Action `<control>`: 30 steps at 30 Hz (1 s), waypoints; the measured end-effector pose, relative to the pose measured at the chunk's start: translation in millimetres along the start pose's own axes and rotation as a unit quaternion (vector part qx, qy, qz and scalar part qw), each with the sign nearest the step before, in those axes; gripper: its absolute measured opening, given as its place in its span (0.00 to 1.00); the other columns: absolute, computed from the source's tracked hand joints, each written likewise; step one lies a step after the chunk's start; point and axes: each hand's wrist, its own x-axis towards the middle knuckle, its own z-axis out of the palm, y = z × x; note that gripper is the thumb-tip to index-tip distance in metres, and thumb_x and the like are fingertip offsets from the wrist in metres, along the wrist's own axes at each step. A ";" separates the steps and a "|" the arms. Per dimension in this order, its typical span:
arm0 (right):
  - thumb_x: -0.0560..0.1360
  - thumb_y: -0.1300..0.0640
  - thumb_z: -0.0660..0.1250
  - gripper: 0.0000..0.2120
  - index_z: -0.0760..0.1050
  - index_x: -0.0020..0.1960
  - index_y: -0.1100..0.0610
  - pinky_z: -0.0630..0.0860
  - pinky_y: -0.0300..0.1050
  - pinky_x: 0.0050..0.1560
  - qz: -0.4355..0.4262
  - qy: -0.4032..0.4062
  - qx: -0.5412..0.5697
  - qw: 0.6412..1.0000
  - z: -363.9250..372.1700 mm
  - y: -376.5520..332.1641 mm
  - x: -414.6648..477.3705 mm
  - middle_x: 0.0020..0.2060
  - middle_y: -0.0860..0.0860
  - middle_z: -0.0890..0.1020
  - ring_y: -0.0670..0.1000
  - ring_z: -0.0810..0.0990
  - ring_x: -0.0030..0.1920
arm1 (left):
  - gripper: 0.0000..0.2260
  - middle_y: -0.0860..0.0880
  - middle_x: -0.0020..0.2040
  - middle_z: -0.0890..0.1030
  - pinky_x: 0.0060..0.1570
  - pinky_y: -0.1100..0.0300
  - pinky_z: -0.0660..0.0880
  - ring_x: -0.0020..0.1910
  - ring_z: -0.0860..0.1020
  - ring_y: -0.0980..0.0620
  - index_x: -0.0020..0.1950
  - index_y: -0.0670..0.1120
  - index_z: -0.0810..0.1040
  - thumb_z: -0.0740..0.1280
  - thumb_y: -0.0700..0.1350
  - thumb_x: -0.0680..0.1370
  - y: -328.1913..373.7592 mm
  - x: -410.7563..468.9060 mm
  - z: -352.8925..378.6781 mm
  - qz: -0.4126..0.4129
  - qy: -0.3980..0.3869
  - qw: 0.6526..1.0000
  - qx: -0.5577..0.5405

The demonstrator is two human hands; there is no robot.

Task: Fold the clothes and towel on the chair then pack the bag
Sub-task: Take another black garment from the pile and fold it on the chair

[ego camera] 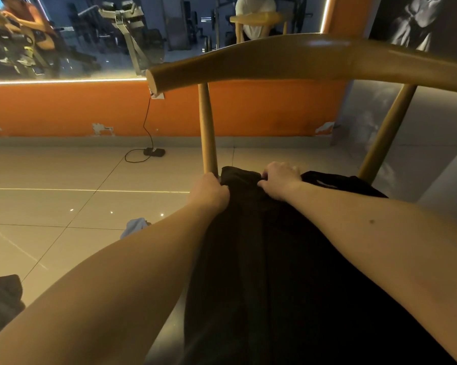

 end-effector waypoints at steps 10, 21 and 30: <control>0.81 0.48 0.61 0.16 0.79 0.62 0.55 0.69 0.54 0.66 -0.060 0.128 0.100 0.985 1.6 -9.9 -62.7 0.58 0.53 0.81 0.56 0.75 0.63 | 0.19 0.49 0.52 0.77 0.46 0.56 0.72 0.49 0.77 0.51 0.66 0.45 0.72 0.69 0.54 0.81 -11.1 -48.8 -15.5 0.004 0.020 1.000 -0.016; 0.80 0.56 0.67 0.16 0.76 0.68 0.52 0.69 0.48 0.69 -0.074 0.116 0.182 0.974 -17.4 -25.5 -241.8 0.64 0.47 0.77 0.49 0.72 0.68 | 0.09 0.48 0.47 0.80 0.47 0.55 0.73 0.46 0.78 0.50 0.53 0.49 0.75 0.65 0.54 0.83 -62.6 -214.6 -48.3 0.020 -0.001 0.999 0.036; 0.81 0.50 0.67 0.01 0.76 0.51 0.46 0.81 0.39 0.47 0.044 0.088 0.328 0.939 23.3 -38.5 -408.4 0.43 0.41 0.79 0.43 0.79 0.46 | 0.15 0.49 0.38 0.82 0.40 0.53 0.76 0.39 0.81 0.49 0.44 0.47 0.78 0.62 0.54 0.84 -120.4 -338.7 -27.0 -0.056 0.077 0.980 -0.175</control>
